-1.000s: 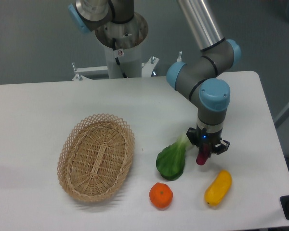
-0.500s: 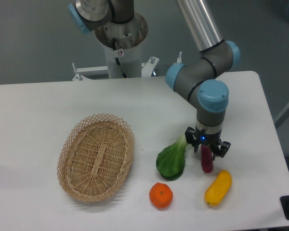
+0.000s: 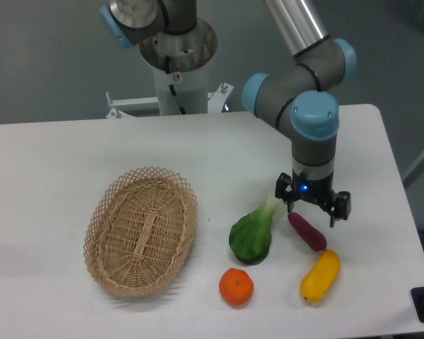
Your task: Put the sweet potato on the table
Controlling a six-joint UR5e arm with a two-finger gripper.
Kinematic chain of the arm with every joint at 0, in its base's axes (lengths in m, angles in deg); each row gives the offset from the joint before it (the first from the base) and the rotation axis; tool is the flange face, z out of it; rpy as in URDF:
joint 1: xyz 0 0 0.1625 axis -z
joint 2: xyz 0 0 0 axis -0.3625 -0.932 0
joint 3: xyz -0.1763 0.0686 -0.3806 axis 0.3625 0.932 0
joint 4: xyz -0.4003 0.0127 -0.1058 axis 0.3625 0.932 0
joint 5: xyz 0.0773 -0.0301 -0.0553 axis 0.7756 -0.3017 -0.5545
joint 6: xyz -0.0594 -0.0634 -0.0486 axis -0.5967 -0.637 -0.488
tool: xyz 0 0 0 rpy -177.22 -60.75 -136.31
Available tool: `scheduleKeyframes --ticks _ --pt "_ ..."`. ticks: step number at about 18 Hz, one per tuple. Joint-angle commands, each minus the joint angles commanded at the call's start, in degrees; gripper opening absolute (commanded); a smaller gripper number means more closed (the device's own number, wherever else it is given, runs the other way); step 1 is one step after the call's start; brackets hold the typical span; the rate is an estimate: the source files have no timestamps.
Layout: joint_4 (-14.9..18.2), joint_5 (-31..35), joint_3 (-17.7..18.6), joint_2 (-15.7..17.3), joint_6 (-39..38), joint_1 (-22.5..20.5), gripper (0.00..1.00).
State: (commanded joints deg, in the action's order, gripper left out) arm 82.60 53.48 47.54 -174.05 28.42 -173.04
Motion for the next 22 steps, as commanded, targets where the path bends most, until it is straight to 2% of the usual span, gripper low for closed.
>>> scheduleKeyframes --ticks 5,12,15,17,22 --pt "1.7 -0.3 -0.4 3.7 13.0 -4.7 1.0" --pt "14.7 -0.1 -3.3 7.1 31.5 -11.2 1.0" --pt "19.1 -0.4 -5.1 7.8 36.0 -12.9 1.0" --pt "20.6 -0.6 -5.5 8.1 38.8 -13.9 1.0" --pt "20.7 -0.7 -5.5 8.2 40.8 -14.3 1.0"
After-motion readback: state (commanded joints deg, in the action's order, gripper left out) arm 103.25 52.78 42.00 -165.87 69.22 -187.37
